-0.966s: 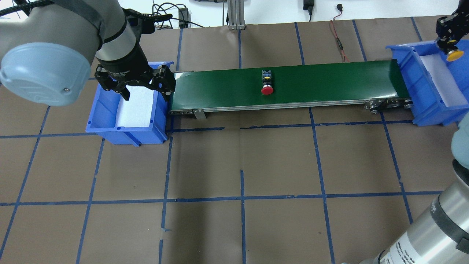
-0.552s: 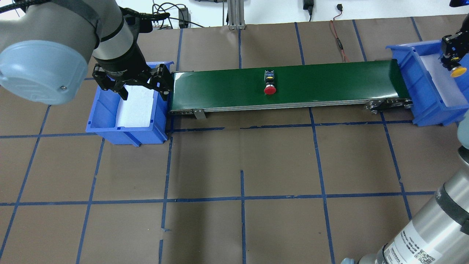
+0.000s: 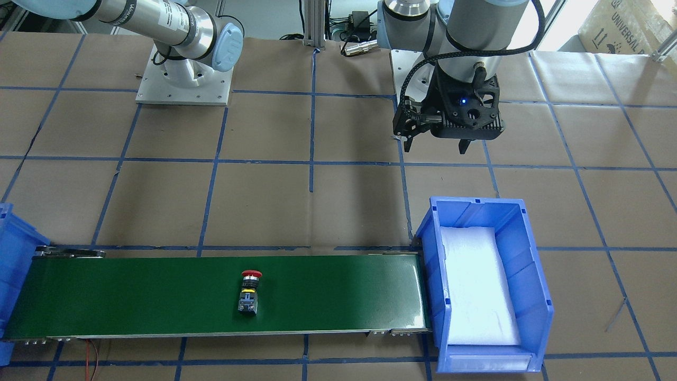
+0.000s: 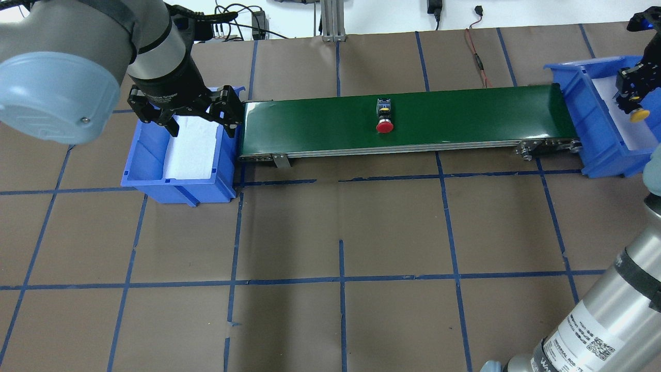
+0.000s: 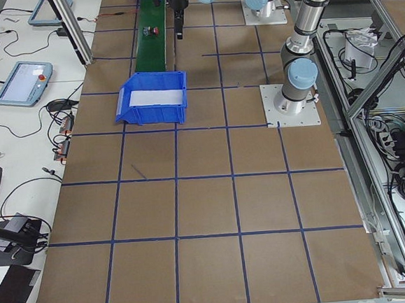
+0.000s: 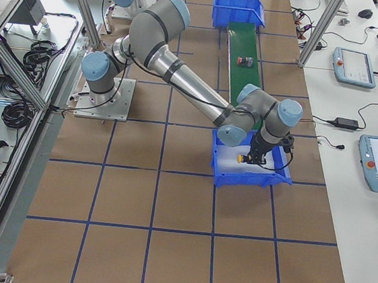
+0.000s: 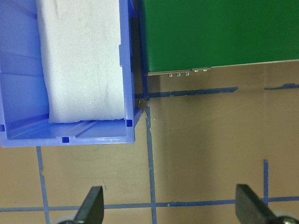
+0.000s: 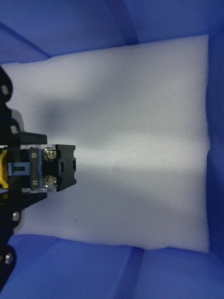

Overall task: Transport two buttons from left to right
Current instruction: 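Lower the yellow button into the blue bin and open the right gripper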

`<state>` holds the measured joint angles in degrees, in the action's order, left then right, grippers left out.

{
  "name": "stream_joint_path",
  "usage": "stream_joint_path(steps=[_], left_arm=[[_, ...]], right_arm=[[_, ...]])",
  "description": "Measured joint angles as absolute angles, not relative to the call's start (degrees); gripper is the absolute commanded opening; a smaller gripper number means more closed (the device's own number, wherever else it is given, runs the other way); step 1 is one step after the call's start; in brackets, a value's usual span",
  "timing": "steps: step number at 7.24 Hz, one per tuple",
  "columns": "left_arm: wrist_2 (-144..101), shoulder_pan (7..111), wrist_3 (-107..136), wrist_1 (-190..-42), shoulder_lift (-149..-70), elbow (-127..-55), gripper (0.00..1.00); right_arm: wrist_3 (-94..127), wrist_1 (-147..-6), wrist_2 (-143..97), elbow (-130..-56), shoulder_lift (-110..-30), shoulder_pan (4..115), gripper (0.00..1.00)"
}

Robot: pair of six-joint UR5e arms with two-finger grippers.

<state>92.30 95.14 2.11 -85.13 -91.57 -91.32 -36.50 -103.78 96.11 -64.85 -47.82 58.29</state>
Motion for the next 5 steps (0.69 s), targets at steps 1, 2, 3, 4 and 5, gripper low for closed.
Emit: stream_joint_path(steps=[1, 2, 3, 4, 5], left_arm=[[92.3, 95.1, 2.1, -85.2, -91.6, -91.3, 1.0], [92.3, 95.1, 2.1, -85.2, -91.6, -91.2, 1.0], [92.4, 95.0, 2.1, -85.2, -91.6, -91.2, 1.0], [92.4, 95.1, 2.1, -85.4, -91.5, -91.2, 1.0], [92.4, 95.1, 2.1, -85.9, -91.3, -91.1, 1.0]], right_arm=[[-36.4, -104.0, 95.9, -64.7, -47.4, 58.3, 0.93], [-36.5, -104.0, 95.3, -64.5, -47.2, 58.3, 1.0], [-36.6, -103.9, 94.9, -64.3, -47.4, 58.3, 1.0], [-36.6, -103.6, 94.8, -64.0, -47.9, 58.4, 1.0], [-37.0, -102.8, 94.6, -63.4, -48.6, 58.5, 1.0]])
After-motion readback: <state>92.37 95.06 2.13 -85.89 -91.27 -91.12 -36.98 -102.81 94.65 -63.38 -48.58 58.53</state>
